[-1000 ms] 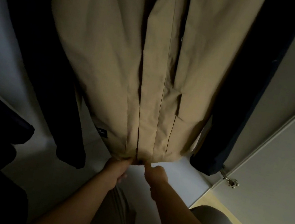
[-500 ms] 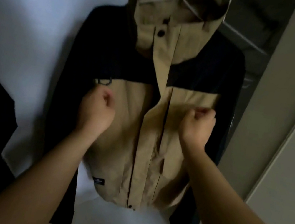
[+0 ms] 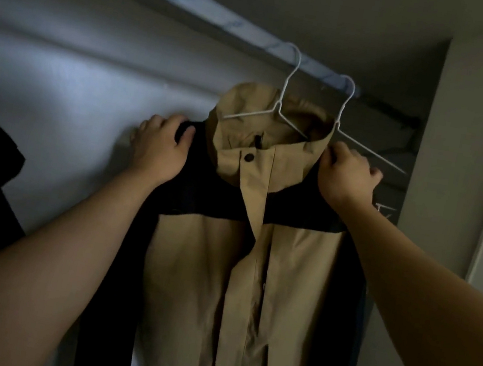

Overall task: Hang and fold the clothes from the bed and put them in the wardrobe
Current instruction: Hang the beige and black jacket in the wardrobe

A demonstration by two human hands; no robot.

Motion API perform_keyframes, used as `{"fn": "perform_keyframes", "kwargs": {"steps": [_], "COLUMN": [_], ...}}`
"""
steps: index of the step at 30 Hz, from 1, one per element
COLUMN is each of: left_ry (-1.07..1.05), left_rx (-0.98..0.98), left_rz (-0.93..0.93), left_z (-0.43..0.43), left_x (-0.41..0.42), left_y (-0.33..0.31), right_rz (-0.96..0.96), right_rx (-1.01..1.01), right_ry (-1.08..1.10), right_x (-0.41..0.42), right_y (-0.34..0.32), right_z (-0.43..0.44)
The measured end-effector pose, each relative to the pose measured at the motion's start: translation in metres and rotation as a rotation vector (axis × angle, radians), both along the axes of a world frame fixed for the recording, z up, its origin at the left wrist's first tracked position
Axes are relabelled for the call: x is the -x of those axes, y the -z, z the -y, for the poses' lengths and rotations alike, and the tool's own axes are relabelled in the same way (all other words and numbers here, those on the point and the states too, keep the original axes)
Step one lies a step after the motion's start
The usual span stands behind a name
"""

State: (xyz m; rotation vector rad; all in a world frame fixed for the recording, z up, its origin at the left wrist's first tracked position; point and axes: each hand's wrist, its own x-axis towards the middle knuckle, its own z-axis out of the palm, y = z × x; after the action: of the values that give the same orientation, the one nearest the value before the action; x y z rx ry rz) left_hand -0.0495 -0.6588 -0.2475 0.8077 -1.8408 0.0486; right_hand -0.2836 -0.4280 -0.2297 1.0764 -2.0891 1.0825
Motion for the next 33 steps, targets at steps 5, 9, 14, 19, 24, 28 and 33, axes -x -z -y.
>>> {"fn": "perform_keyframes", "kwargs": {"steps": [5,9,14,19,24,28,33], "left_ry": [0.051,0.063,0.118,0.318,0.354,0.319,0.28], "left_rx": [0.113,0.184,0.202,0.144,0.2,0.304,0.267], "left_rz": [0.065,0.116,0.105,0.08,-0.025,-0.065,-0.035], "left_z": [-0.005,-0.007,-0.007,0.001,0.007,0.002,0.001], "left_x": [0.012,0.017,0.013,-0.006,-0.022,-0.021,-0.025], "left_y": [-0.017,-0.025,-0.031,-0.031,-0.023,-0.025,-0.022], "right_rz": [-0.099,-0.126,-0.117,0.033,0.213,0.213,0.235], "right_rx": [0.014,0.055,0.099,0.193,0.126,0.157,0.22], "right_ry": [-0.022,-0.009,-0.035,-0.225,-0.314,-0.341,-0.338], "right_x": [0.009,0.016,0.019,0.021,0.031,0.035,0.034], "right_y": [0.001,0.005,0.009,0.012,-0.001,-0.002,0.001], "right_z": [0.013,0.019,0.028,0.022,0.007,0.004,0.0]}}
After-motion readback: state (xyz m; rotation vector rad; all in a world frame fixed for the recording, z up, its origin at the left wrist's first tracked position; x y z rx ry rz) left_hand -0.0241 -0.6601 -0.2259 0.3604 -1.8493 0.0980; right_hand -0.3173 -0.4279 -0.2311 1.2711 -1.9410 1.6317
